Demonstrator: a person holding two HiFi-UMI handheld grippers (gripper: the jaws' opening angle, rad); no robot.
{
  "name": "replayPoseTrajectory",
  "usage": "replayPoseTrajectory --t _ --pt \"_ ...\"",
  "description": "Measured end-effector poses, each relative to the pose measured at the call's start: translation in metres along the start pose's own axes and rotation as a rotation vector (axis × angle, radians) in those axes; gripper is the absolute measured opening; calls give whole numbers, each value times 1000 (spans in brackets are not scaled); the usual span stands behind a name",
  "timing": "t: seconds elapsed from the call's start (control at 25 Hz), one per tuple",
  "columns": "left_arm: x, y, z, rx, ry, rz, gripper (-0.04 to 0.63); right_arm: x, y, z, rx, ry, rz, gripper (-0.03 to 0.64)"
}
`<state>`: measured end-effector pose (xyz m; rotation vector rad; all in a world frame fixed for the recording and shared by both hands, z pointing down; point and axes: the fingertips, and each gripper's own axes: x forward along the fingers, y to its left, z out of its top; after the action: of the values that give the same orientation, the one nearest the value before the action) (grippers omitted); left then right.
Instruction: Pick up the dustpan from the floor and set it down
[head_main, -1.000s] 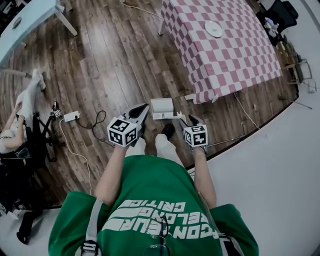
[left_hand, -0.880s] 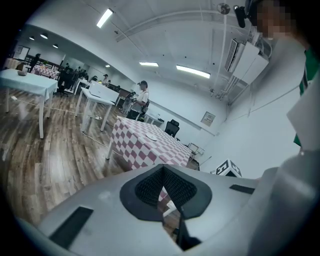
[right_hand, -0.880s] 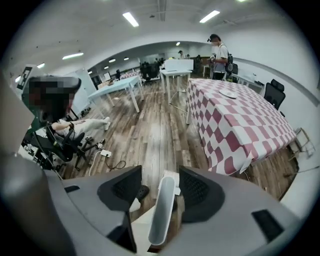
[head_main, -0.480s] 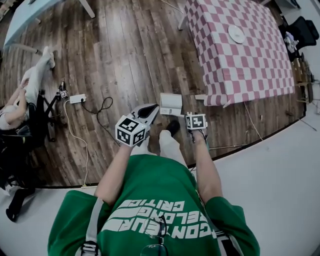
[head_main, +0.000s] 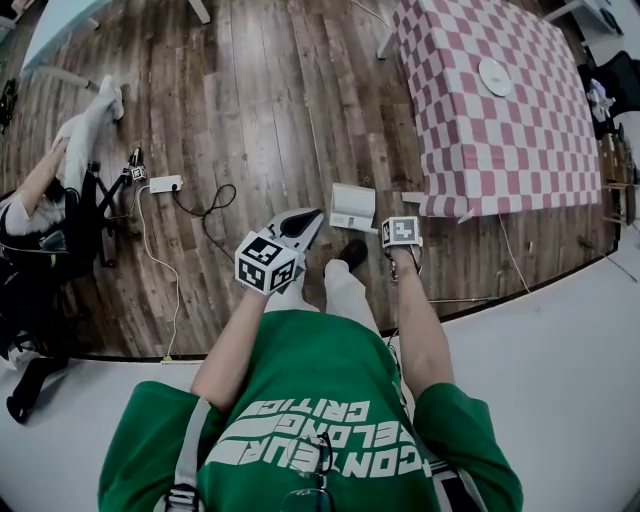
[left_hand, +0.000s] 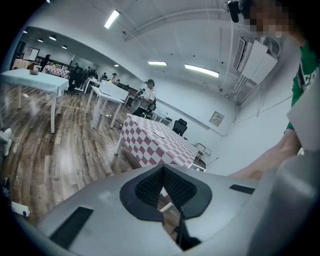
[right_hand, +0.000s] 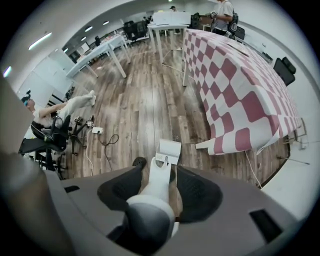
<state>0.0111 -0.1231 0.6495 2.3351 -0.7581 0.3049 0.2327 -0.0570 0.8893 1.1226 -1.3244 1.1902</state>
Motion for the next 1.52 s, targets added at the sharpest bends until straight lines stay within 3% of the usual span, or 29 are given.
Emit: replayPoseTrajectory --t 0.04,0.12,0.24,0.72,1.04,1.52 --pt "-1 1 -1 -1 0 3 3 1 0 -1 2 11 -6 224" --pt "-1 2 -1 -2 2 7 3 3 -2 -4 18 25 -23 143" --pt "0 3 -1 -6 5 11 3 3 -6 -8 38 25 -52 107" --pt "4 5 6 -1 5 14 3 0 -9 -14 80 27 -50 109" --pt "-4 14 13 0 -10 34 3 -10 -9 -12 40 20 -63 109" --pt "-19 26 28 6 -54 80 3 -61 -10 22 -6 -118 -63 109"
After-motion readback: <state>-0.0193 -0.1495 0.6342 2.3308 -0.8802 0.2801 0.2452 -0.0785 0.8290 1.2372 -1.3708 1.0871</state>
